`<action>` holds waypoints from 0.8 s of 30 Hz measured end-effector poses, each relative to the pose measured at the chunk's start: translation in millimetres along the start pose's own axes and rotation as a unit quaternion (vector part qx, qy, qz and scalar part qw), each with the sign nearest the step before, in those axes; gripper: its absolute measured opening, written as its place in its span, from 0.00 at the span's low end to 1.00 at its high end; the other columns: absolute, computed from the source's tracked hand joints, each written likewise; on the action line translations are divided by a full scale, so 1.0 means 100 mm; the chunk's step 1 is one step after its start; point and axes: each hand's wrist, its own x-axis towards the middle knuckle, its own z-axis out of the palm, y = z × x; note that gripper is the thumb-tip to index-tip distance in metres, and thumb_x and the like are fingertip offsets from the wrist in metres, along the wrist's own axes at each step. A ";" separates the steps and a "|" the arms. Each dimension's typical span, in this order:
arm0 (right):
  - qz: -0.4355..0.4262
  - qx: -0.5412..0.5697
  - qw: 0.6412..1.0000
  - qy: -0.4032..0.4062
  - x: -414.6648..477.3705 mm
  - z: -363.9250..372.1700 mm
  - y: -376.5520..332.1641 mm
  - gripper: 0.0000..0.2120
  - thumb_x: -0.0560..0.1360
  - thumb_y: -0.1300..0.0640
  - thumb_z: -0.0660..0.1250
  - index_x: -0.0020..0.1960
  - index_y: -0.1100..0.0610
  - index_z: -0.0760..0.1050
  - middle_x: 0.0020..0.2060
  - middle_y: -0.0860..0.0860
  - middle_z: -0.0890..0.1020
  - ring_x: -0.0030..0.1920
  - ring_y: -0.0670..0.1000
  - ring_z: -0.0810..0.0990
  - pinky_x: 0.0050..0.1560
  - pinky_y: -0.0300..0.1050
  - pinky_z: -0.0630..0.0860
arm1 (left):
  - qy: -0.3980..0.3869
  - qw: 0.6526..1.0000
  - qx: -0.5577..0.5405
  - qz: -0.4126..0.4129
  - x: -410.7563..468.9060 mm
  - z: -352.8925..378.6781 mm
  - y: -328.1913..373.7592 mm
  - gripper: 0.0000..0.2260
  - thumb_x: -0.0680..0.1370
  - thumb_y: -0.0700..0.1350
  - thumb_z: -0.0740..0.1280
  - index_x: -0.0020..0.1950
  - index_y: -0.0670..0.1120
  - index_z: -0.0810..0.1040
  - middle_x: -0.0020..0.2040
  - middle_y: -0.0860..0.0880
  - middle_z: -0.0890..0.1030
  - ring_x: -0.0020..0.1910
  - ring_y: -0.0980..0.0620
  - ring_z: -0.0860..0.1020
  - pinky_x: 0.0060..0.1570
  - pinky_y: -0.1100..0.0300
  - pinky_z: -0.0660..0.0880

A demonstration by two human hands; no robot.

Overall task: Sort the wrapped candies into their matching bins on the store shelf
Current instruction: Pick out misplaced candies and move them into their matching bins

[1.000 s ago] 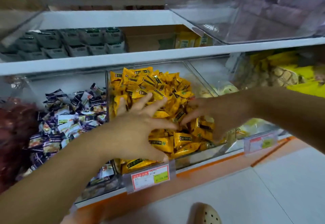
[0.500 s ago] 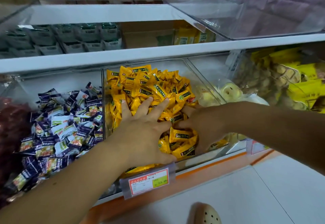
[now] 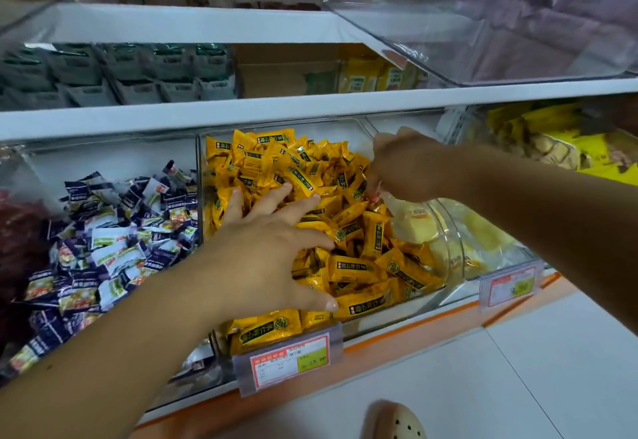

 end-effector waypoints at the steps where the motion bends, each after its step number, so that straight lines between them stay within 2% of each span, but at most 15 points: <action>1: 0.011 -0.017 1.000 -0.001 0.05 0.04 -0.02 0.14 0.80 0.53 0.60 0.62 0.40 0.75 0.56 0.51 0.69 0.56 0.55 0.67 0.53 0.45 0.67 | 0.024 1.000 -0.006 -0.013 0.00 0.00 -0.02 0.32 0.64 0.78 0.55 0.67 0.71 0.65 0.77 0.64 0.42 0.75 0.57 0.33 0.71 0.35 0.37; 3: 0.017 -0.042 0.999 0.004 0.16 0.09 -0.06 0.15 0.80 0.53 0.59 0.64 0.40 0.73 0.51 0.52 0.68 0.59 0.57 0.67 0.52 0.45 0.65 | 0.074 0.997 -0.030 -0.013 -0.01 0.00 -0.05 0.31 0.65 0.78 0.47 0.64 0.70 0.68 0.77 0.64 0.47 0.76 0.58 0.38 0.73 0.38 0.39; 5: 0.003 -0.070 0.997 0.014 0.24 0.13 -0.11 0.13 0.78 0.53 0.60 0.60 0.43 0.75 0.45 0.50 0.68 0.61 0.56 0.66 0.53 0.47 0.65 | 0.131 0.990 -0.053 -0.013 -0.02 -0.01 -0.06 0.30 0.69 0.77 0.44 0.64 0.69 0.70 0.76 0.64 0.53 0.76 0.59 0.43 0.75 0.43 0.42; 8: -0.012 -0.125 0.992 0.028 0.31 0.16 -0.14 0.09 0.78 0.53 0.60 0.52 0.46 0.78 0.46 0.45 0.77 0.62 0.53 0.66 0.50 0.47 0.62 | 0.177 0.981 -0.082 -0.024 -0.03 -0.01 -0.13 0.24 0.74 0.69 0.48 0.64 0.66 0.72 0.75 0.63 0.59 0.76 0.58 0.50 0.75 0.48 0.46; 10: 0.001 -0.151 0.988 0.024 0.30 0.18 -0.12 0.09 0.78 0.52 0.60 0.50 0.46 0.79 0.48 0.45 0.78 0.62 0.52 0.66 0.49 0.46 0.60 | 0.201 0.974 -0.096 -0.024 -0.03 0.01 -0.18 0.20 0.77 0.64 0.52 0.64 0.64 0.73 0.74 0.61 0.62 0.76 0.57 0.53 0.75 0.49 0.50; 12: 0.024 -0.126 0.991 0.044 0.22 0.13 -0.08 0.08 0.77 0.49 0.61 0.50 0.46 0.79 0.49 0.47 0.76 0.58 0.51 0.68 0.48 0.45 0.59 | 0.237 0.965 -0.113 -0.022 -0.03 0.03 -0.20 0.16 0.78 0.60 0.57 0.65 0.61 0.74 0.72 0.59 0.67 0.74 0.55 0.58 0.74 0.52 0.54; 14: 0.050 -0.036 0.995 0.075 0.06 -0.01 -0.01 0.08 0.77 0.46 0.63 0.52 0.43 0.79 0.50 0.48 0.74 0.52 0.48 0.68 0.47 0.43 0.62 | 0.281 0.951 -0.122 -0.024 -0.03 0.03 -0.20 0.15 0.78 0.57 0.61 0.65 0.58 0.75 0.67 0.57 0.73 0.69 0.54 0.65 0.68 0.56 0.60; 15: 0.064 0.046 0.993 0.086 -0.04 -0.11 0.02 0.08 0.76 0.46 0.65 0.54 0.44 0.79 0.50 0.47 0.75 0.49 0.46 0.69 0.46 0.42 0.64 | 0.301 0.945 -0.123 -0.026 -0.02 0.02 -0.19 0.16 0.78 0.56 0.63 0.65 0.58 0.75 0.64 0.57 0.76 0.66 0.54 0.67 0.65 0.57 0.63; 18: 0.064 0.315 0.943 0.085 -0.33 -0.35 -0.05 0.10 0.73 0.48 0.70 0.54 0.46 0.79 0.48 0.43 0.78 0.42 0.39 0.73 0.38 0.32 0.66 | 0.298 0.935 -0.192 -0.020 0.01 -0.04 -0.08 0.22 0.77 0.55 0.65 0.70 0.59 0.69 0.59 0.60 0.77 0.56 0.59 0.73 0.58 0.56 0.72; 20: 0.036 0.395 0.913 0.095 -0.42 -0.45 -0.23 0.10 0.72 0.50 0.73 0.52 0.46 0.79 0.45 0.44 0.81 0.39 0.38 0.75 0.36 0.29 0.67 | 0.245 0.920 -0.305 -0.003 0.01 -0.07 0.04 0.26 0.76 0.55 0.67 0.72 0.62 0.62 0.55 0.65 0.74 0.48 0.64 0.76 0.50 0.64 0.75; 21: 0.025 0.421 0.901 0.101 -0.42 -0.47 -0.33 0.09 0.71 0.52 0.73 0.51 0.48 0.78 0.43 0.44 0.81 0.36 0.37 0.75 0.35 0.28 0.67 | 0.221 0.906 -0.362 0.008 0.03 -0.07 0.09 0.25 0.76 0.55 0.67 0.70 0.66 0.61 0.53 0.66 0.74 0.46 0.64 0.78 0.46 0.66 0.75; 23: 0.011 0.445 0.887 0.122 -0.39 -0.45 -0.48 0.08 0.71 0.54 0.74 0.48 0.53 0.79 0.43 0.42 0.80 0.36 0.36 0.75 0.36 0.28 0.69 | 0.214 0.875 -0.434 0.029 0.06 -0.05 0.15 0.18 0.77 0.53 0.67 0.62 0.69 0.65 0.46 0.62 0.79 0.41 0.62 0.80 0.39 0.63 0.74; 24: 0.012 0.455 0.881 0.127 -0.38 -0.44 -0.51 0.06 0.71 0.55 0.74 0.47 0.54 0.80 0.45 0.40 0.78 0.39 0.37 0.76 0.38 0.30 0.71 | 0.225 0.868 -0.442 0.029 0.07 -0.04 0.15 0.15 0.78 0.51 0.66 0.60 0.67 0.69 0.43 0.58 0.81 0.38 0.61 0.81 0.36 0.62 0.74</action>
